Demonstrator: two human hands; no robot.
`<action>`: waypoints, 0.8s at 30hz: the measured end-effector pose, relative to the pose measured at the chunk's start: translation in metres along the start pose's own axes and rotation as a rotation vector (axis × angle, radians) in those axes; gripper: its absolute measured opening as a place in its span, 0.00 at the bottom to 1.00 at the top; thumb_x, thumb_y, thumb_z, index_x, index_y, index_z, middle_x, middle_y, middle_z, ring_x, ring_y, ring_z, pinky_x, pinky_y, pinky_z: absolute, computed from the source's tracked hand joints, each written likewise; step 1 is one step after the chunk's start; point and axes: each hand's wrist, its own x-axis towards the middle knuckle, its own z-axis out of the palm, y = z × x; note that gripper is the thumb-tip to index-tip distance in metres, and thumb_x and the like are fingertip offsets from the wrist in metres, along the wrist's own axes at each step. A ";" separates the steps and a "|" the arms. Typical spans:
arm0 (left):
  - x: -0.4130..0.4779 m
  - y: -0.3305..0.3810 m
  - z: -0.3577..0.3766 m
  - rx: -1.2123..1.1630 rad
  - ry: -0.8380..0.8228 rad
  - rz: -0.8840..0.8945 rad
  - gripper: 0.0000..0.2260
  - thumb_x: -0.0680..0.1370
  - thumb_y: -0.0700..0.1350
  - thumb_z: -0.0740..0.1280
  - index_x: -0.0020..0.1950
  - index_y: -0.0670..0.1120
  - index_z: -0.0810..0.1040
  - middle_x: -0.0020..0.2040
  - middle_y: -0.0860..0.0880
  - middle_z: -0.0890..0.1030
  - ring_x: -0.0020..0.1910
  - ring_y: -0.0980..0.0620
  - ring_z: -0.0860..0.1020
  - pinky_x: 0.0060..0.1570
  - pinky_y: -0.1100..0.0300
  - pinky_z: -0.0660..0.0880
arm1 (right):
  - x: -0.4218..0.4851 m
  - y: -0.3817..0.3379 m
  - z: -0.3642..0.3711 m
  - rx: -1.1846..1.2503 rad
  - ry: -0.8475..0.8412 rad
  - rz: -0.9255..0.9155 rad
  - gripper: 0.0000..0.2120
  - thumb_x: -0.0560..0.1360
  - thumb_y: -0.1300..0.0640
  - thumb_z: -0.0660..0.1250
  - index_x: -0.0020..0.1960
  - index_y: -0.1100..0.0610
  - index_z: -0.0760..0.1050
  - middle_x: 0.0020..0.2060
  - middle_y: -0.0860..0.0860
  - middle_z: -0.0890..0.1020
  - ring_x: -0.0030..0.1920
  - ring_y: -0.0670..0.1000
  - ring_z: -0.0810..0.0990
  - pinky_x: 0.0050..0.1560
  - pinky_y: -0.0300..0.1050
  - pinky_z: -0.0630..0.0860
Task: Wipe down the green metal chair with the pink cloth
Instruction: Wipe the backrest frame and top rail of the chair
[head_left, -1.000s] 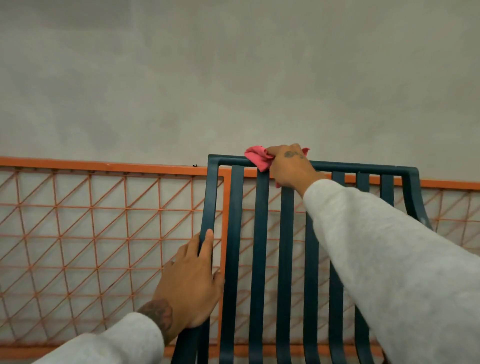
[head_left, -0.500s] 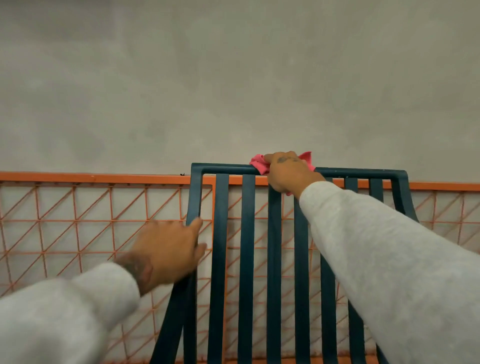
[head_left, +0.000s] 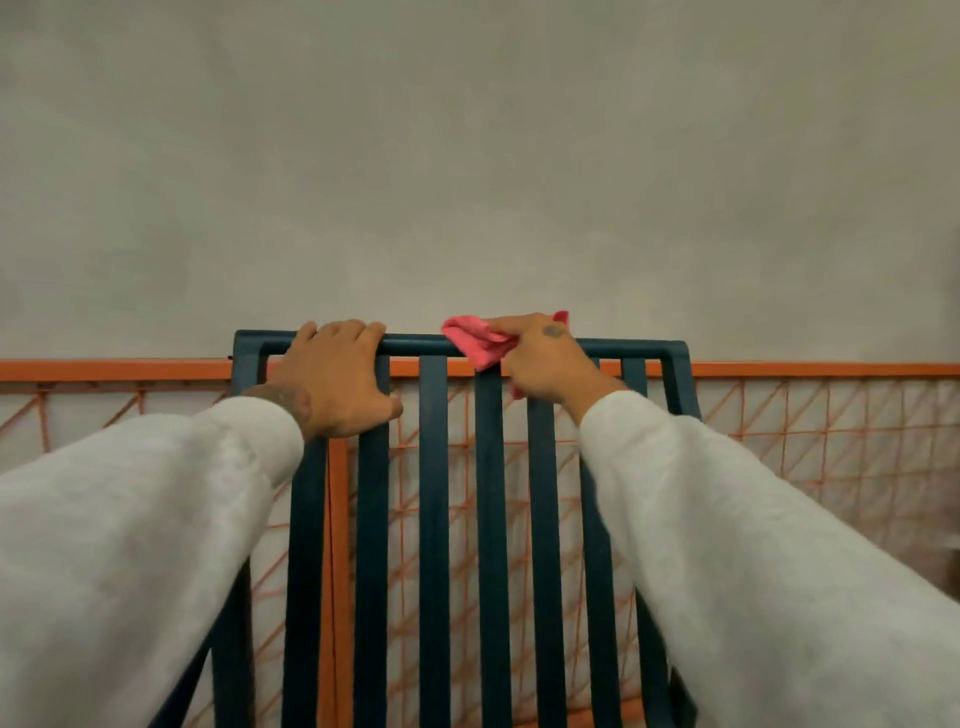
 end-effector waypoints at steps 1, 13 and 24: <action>0.000 -0.001 0.000 -0.015 0.004 0.003 0.38 0.71 0.61 0.68 0.76 0.47 0.61 0.72 0.46 0.70 0.71 0.45 0.68 0.76 0.44 0.57 | 0.001 0.011 -0.005 -0.006 0.025 0.036 0.26 0.77 0.69 0.60 0.71 0.50 0.71 0.63 0.51 0.76 0.58 0.55 0.78 0.63 0.52 0.76; -0.005 0.006 0.007 -0.016 0.041 -0.014 0.41 0.70 0.57 0.68 0.79 0.47 0.56 0.75 0.46 0.65 0.76 0.45 0.60 0.78 0.42 0.48 | 0.012 -0.028 0.037 -0.453 0.088 -0.097 0.27 0.76 0.64 0.61 0.74 0.48 0.65 0.62 0.54 0.75 0.63 0.58 0.72 0.63 0.56 0.71; -0.007 0.002 0.004 -0.009 0.019 -0.004 0.42 0.70 0.55 0.69 0.79 0.46 0.54 0.77 0.45 0.62 0.77 0.45 0.59 0.78 0.42 0.46 | -0.028 0.020 0.042 -0.490 0.201 -0.410 0.23 0.77 0.66 0.63 0.69 0.49 0.74 0.76 0.51 0.63 0.75 0.57 0.58 0.75 0.52 0.50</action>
